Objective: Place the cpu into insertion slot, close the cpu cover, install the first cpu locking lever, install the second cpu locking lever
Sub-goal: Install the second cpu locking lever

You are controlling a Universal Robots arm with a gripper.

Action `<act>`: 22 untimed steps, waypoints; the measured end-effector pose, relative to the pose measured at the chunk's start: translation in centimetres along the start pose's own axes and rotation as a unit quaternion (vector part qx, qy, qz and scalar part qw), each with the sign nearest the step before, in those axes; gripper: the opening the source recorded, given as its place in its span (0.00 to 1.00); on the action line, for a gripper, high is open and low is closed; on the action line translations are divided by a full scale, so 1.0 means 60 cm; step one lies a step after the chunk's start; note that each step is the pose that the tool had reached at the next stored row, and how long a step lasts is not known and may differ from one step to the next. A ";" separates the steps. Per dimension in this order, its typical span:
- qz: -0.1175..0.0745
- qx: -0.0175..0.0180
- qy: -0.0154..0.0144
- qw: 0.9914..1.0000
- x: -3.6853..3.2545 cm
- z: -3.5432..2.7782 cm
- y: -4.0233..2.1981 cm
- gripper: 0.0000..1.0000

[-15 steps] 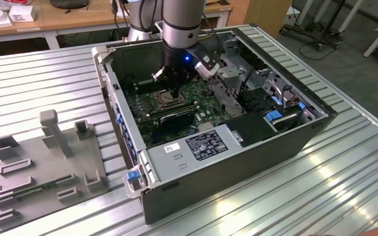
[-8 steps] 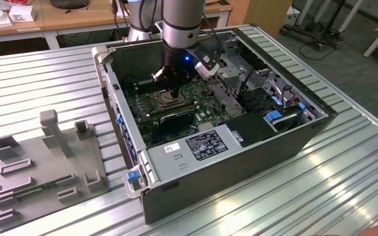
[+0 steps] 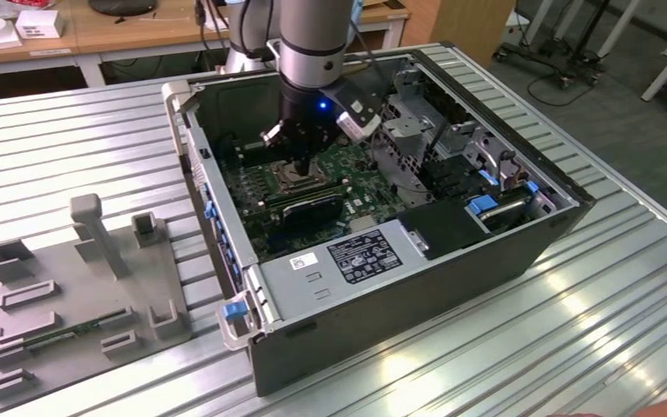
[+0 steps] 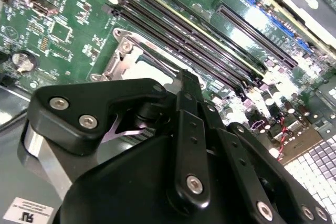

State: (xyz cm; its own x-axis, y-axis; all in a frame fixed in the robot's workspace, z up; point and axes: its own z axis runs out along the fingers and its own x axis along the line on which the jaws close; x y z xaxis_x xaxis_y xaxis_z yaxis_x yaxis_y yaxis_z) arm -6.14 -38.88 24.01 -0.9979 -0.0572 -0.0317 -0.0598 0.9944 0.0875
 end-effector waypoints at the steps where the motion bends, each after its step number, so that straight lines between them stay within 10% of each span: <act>1: 0.000 0.000 0.000 1.000 0.001 0.000 0.000 0.10; 22: 0.001 0.000 0.000 1.000 0.028 0.003 0.001 0.10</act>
State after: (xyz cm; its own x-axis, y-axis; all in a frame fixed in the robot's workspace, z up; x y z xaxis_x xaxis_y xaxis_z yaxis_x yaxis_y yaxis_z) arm -7.84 -38.88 23.76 -0.9980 -0.0550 -0.0317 -0.0575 0.9945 0.0873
